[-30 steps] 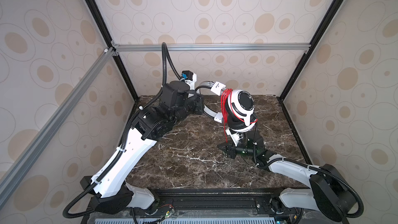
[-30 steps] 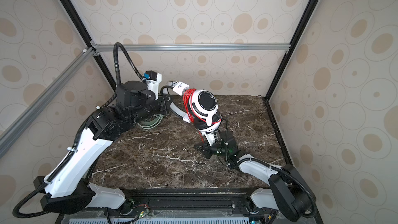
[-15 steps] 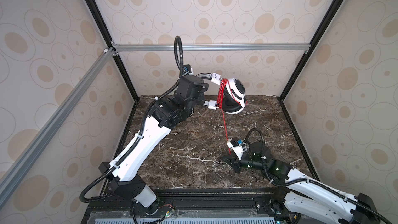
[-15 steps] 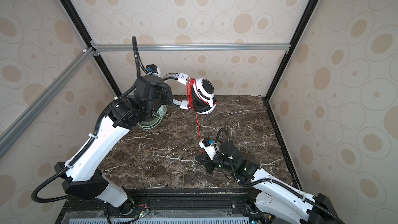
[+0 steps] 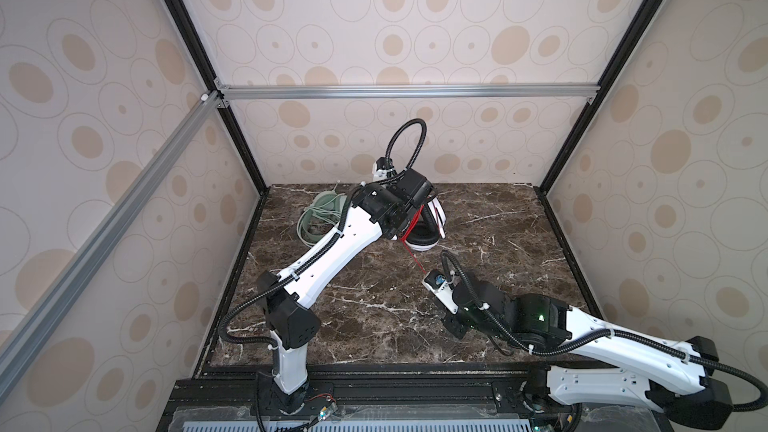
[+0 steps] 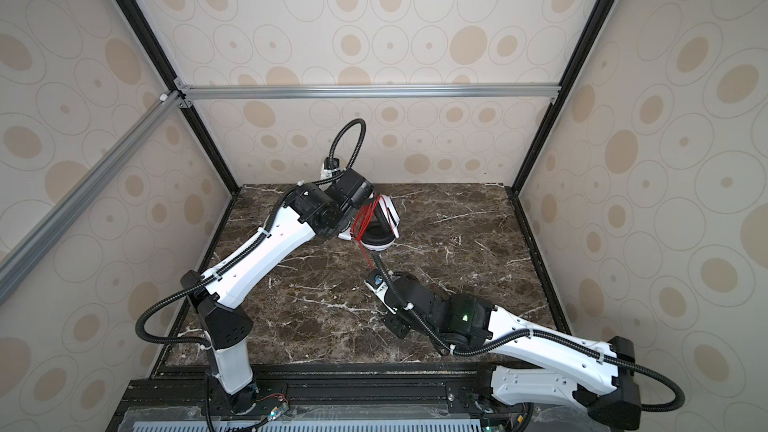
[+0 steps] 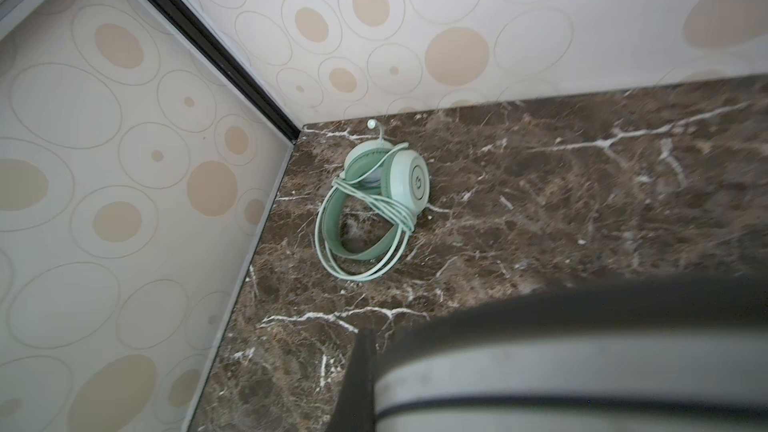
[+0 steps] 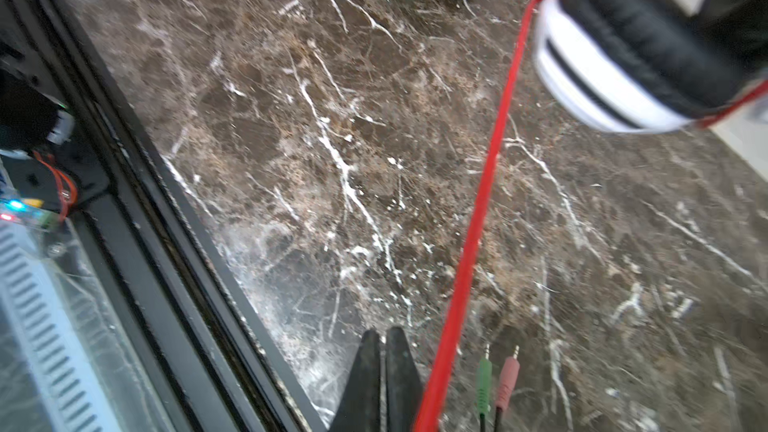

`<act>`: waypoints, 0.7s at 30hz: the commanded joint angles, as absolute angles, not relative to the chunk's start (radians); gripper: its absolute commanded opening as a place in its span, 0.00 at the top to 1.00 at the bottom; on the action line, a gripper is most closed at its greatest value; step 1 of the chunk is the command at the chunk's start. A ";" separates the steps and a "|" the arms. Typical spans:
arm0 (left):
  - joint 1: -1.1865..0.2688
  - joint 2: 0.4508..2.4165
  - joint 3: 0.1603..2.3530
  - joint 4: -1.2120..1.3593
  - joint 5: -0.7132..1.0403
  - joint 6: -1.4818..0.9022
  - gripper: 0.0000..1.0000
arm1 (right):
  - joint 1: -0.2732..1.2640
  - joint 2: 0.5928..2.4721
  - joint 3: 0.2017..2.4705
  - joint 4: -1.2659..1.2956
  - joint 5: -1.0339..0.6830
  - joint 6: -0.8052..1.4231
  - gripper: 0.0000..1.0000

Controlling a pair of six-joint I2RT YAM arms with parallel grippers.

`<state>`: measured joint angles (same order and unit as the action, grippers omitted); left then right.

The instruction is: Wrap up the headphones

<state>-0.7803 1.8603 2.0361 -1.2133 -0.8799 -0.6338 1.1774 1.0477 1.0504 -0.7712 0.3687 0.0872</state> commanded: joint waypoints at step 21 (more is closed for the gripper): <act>-1.093 1.495 1.357 -0.768 -0.665 -0.269 1.00 | 0.766 0.905 1.040 -0.610 0.040 -0.459 1.00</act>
<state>-1.0687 1.5402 1.3594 -0.8001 -0.6876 -0.3119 0.8188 0.9222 1.0607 -0.7547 0.1505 -0.3832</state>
